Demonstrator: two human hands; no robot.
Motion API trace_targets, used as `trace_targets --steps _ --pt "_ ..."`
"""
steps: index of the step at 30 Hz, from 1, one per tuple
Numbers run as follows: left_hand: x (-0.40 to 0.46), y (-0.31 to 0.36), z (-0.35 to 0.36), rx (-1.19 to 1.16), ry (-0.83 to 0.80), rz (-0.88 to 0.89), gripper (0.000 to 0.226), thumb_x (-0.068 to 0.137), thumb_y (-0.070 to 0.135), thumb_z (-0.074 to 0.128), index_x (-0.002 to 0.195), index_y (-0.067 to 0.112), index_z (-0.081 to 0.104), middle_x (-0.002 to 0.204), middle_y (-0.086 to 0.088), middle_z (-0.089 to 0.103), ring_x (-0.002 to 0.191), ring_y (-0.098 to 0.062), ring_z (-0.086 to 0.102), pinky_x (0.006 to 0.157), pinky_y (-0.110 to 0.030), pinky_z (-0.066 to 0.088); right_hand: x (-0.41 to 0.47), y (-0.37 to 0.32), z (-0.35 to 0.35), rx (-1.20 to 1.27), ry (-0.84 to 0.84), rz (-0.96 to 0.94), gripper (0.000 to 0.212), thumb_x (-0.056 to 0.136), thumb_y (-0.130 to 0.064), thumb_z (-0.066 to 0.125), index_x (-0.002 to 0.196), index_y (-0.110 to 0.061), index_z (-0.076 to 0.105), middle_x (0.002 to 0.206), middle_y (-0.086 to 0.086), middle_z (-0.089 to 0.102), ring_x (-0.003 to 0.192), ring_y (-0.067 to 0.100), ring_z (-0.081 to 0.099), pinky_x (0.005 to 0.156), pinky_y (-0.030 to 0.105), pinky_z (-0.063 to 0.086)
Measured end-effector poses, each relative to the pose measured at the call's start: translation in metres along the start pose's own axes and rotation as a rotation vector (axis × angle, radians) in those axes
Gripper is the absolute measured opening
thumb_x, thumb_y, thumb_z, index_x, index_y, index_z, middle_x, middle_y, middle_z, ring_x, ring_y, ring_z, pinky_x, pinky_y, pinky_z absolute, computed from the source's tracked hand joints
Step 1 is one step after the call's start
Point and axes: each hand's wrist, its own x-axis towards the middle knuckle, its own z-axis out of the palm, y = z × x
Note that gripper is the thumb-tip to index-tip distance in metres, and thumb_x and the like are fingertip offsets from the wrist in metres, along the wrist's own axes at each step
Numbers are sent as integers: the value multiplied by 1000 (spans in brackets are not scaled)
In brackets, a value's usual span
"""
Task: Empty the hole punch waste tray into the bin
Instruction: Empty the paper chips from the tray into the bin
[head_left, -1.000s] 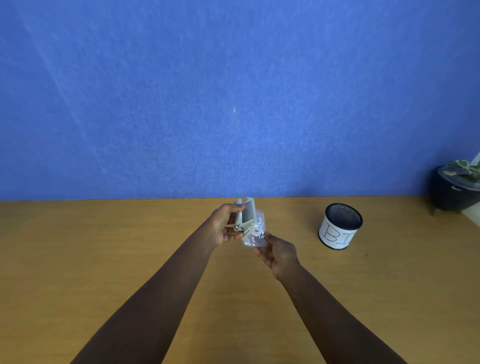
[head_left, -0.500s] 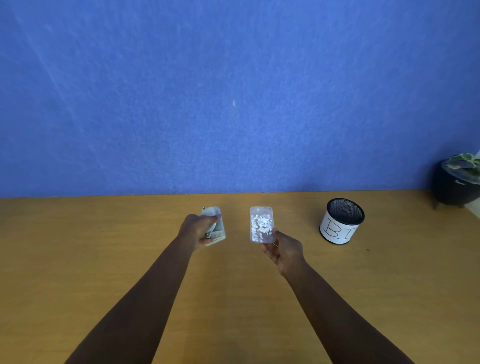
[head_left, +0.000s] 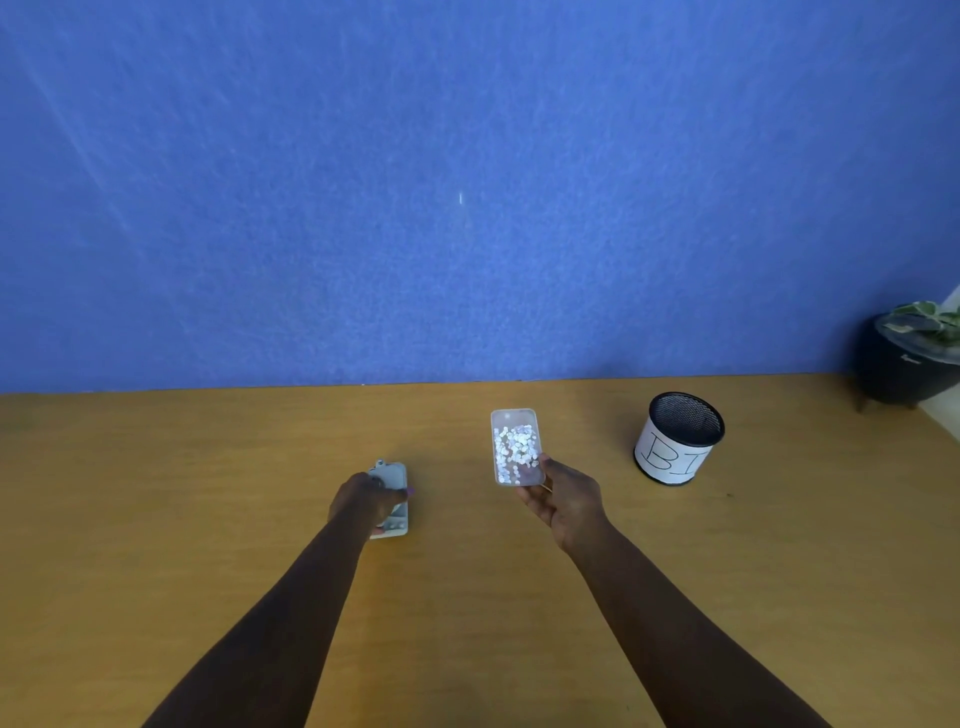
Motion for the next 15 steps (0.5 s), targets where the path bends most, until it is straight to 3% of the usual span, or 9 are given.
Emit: trace_targets --steps 4,8,12,15 --pt "4 -2 3 -34 -12 -17 57 71 19 82 120 -1 59 118 -22 64 98 -36 64 81 -44 56 1 1 1 -7 5 6 21 89 -13 59 107 -1 62 79 8 65 66 20 64 46 23 56" --pt "6 -3 5 6 -7 -10 56 73 21 80 121 0 59 116 -21 65 93 -34 64 72 -39 55 2 1 4 -13 6 1 23 90 -13 58 109 0 62 79 8 65 66 20 64 46 22 56" --pt "7 -5 6 25 4 -4 57 74 22 79 122 0 57 119 -21 64 105 -37 63 89 -46 55 3 3 5 -19 8 -8 23 90 -13 58 108 -1 62 78 7 65 65 19 63 46 22 56" --pt "6 -5 5 48 -10 -3 57 76 23 77 123 -2 56 120 -23 63 104 -37 63 86 -45 56 3 5 5 -38 7 -8 21 90 -14 58 107 -2 63 77 6 65 64 18 63 46 22 56"
